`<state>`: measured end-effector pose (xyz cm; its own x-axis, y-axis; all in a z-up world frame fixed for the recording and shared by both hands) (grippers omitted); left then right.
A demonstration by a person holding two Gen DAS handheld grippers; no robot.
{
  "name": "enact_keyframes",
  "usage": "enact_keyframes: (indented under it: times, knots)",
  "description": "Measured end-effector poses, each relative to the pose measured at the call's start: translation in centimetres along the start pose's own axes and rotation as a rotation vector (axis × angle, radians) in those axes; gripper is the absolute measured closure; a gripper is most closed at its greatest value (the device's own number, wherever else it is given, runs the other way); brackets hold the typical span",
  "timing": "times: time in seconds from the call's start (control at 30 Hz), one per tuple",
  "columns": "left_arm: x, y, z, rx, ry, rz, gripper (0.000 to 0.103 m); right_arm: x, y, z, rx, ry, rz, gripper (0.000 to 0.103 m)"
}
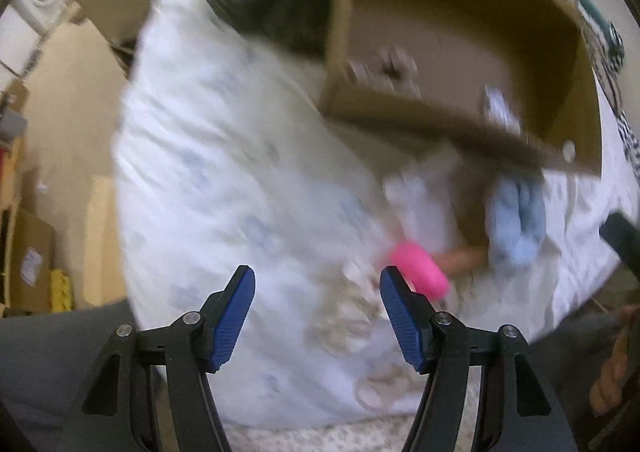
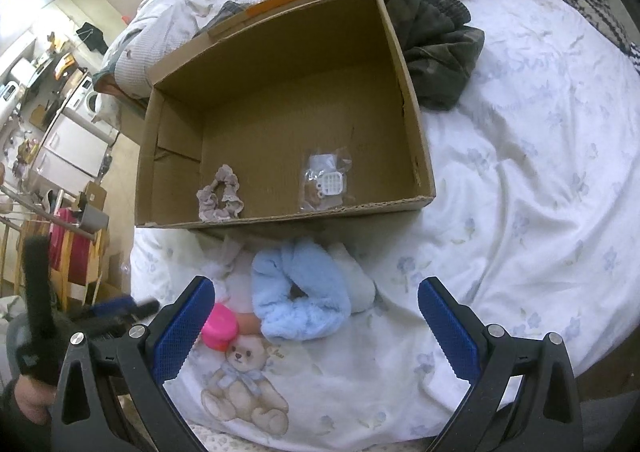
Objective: Organize soft objects
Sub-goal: 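Grasp the white cloth with the left tool while the right tool grasps the blue plush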
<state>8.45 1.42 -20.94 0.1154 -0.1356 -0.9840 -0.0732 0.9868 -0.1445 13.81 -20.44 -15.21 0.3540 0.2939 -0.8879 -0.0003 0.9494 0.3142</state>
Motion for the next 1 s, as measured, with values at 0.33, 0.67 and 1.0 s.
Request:
enact_keyframes:
  times: [0.33, 0.67, 1.0]
  knots:
    - [3.3, -2.8, -1.8, 0.051, 0.124, -0.075, 0.081, 0.6, 0.0, -0.1, 0.014, 0.023, 0.012, 0.000]
    - [-0.8, -2.1, -0.1, 0.034, -0.026, -0.107, 0.092, 1.8, -1.8, -0.5, 0.144, 0.092, 0.057, 0.000]
    - [-4.2, 0.8, 3.2, -0.086, -0.178, -0.078, 0.092, 3.8, -1.5, -1.5, 0.150, 0.162, 0.039, 0.000]
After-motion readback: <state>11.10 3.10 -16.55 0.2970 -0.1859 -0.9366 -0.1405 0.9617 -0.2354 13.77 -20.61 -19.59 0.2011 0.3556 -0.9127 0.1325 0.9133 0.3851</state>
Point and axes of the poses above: each gripper's, at about its wrist camera, not at the fingertips, and x roughly the way its jaws point, y to its left, z to its top, the point moved 10 cm from there along x, roughly the way its jaws point, and after that the axes turned 3 degrees about -z, right-handed, at the moved point
